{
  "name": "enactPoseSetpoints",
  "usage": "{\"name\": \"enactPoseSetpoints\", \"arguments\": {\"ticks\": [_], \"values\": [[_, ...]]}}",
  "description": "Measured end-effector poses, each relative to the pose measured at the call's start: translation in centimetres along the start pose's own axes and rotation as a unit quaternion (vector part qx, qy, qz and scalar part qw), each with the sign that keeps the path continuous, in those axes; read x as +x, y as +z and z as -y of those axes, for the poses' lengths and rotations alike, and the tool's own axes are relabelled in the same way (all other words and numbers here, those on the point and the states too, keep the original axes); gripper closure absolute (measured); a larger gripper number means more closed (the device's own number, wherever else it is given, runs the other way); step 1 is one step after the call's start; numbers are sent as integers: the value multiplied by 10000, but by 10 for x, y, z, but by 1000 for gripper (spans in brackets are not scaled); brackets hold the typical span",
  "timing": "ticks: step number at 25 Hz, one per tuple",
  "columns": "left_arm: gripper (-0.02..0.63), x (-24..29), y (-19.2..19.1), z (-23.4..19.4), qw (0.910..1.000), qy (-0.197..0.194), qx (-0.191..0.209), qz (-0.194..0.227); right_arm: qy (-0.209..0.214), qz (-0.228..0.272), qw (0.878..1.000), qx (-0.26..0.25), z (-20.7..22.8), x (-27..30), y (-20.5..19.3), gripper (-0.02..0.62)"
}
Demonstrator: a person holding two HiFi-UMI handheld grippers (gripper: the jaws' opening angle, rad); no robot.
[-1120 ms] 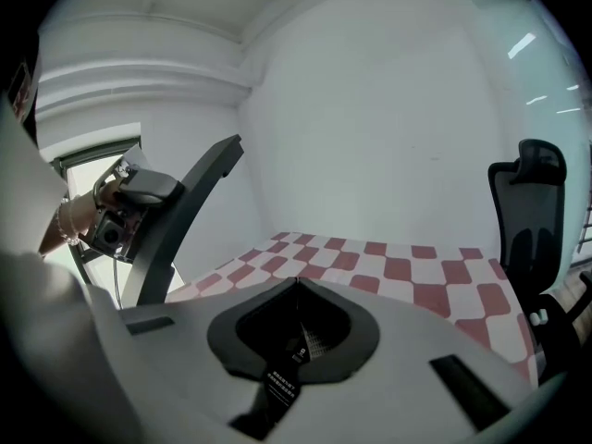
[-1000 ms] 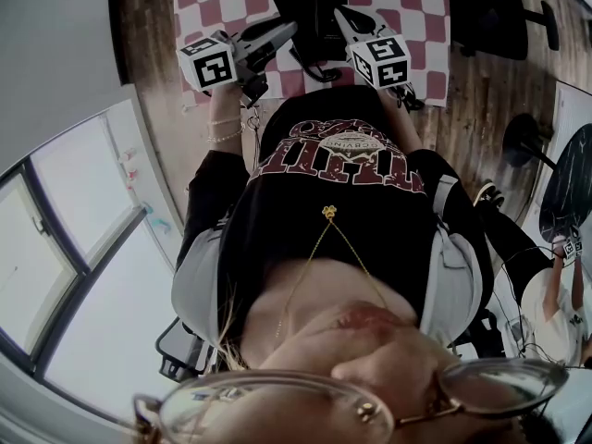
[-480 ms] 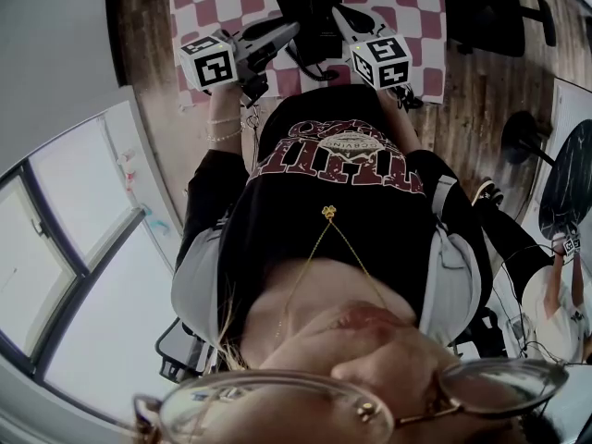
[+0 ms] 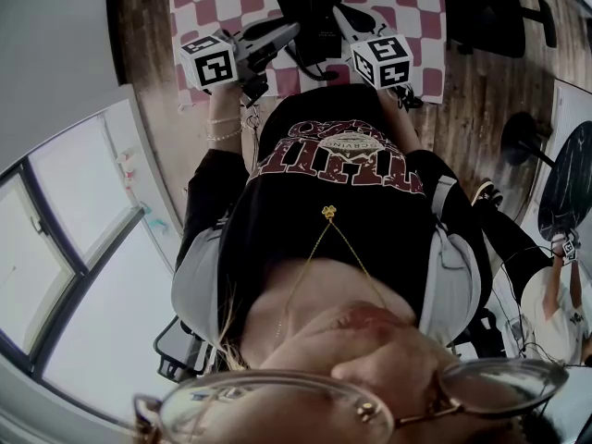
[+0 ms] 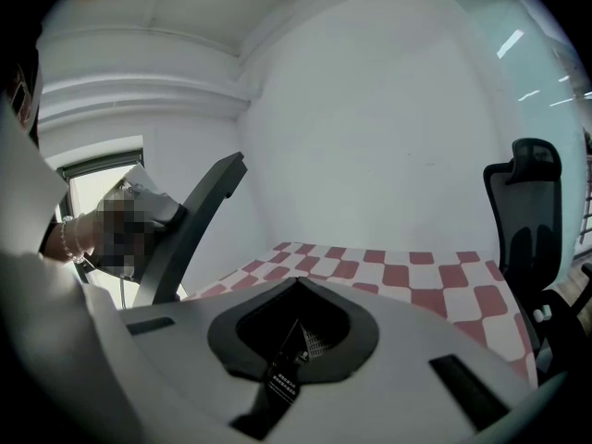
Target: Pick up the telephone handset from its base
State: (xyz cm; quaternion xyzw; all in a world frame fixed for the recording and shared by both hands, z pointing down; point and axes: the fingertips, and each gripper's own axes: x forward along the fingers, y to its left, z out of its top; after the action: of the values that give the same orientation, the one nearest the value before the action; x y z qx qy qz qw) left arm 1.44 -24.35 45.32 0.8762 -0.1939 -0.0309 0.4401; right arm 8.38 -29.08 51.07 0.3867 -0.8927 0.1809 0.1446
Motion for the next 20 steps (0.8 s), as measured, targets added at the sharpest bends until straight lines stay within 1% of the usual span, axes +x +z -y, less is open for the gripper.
{"name": "enactPoseSetpoints", "arguments": {"ticks": [20], "values": [[531, 3, -3, -3, 9999, -29, -44, -95, 14, -38, 10000, 5, 0, 0, -1, 577]]}}
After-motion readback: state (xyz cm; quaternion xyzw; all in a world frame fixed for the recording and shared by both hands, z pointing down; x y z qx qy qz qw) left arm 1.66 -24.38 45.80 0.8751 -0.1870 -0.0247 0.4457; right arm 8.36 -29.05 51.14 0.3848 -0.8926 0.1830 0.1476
